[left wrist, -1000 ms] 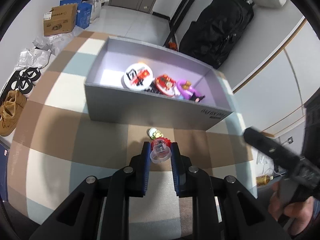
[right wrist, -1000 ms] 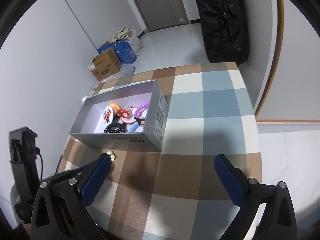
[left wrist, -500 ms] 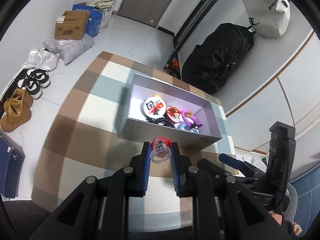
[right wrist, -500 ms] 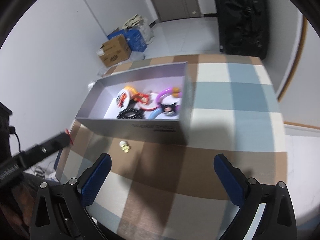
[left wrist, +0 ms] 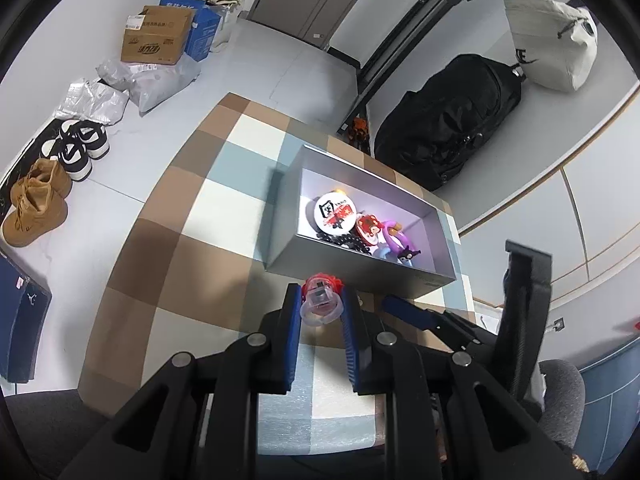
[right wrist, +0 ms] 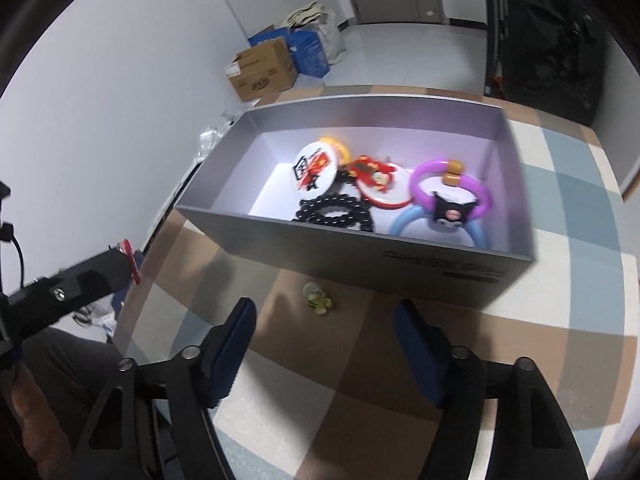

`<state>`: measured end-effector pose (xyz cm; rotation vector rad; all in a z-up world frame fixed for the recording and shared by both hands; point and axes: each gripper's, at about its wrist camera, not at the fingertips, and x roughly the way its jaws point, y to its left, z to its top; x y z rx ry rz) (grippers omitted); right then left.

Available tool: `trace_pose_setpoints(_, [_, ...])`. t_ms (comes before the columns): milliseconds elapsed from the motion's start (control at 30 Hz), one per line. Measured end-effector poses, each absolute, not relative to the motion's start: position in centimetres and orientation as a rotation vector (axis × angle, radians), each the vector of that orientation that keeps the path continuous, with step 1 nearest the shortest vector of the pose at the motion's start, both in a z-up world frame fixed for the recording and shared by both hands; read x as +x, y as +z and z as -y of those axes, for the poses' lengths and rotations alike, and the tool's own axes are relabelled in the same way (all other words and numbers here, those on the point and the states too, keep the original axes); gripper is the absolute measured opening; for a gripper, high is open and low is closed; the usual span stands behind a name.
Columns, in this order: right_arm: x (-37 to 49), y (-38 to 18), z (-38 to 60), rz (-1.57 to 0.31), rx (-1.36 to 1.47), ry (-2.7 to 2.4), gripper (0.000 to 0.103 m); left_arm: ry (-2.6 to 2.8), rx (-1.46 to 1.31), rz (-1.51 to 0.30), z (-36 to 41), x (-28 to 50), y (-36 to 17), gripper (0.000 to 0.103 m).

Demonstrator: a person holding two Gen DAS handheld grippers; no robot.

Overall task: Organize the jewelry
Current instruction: 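Grasp the small green figure with the right gripper while the left holds the pacifier, then carry the pacifier and green figure into the grey box with both grippers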

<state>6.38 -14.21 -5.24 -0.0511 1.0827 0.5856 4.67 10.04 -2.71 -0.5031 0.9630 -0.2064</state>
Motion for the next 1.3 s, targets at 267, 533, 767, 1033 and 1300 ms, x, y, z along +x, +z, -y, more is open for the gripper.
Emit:
trace_pose_setpoints(267, [6.1, -5.9, 12.1, -1.042, -0.156, 0.583, 0.044, -0.189, -0.538, -0.962, -11.0, 4.9, -2.9, 0.015])
trace_pose_setpoints(533, [6.1, -6.1, 11.2, -1.021, -0.205, 0.55, 0.014, -0.192, -0.545, -0.966, -11.1, 4.9, -2.8, 0.015])
trace_pose_setpoints(767, [5.8, -5.9, 11.1, -1.018, -0.199, 0.563, 0.013, -0.19, -0.53, -0.962, -10.9, 4.9, -2.7, 0.015])
trace_pose_setpoints(1033, [5.1, -4.2, 11.7, -0.982, -0.159, 0.592, 0.013, -0.175, -0.514, -0.953, -10.8, 5.1, -2.6, 0.015])
trace_pose_setpoints(1300, [5.2, -2.6, 12.5, -0.951, -0.103, 0.623, 0.013, -0.178, -0.489, -0.94, -10.1, 5.5, -2.4, 0.015])
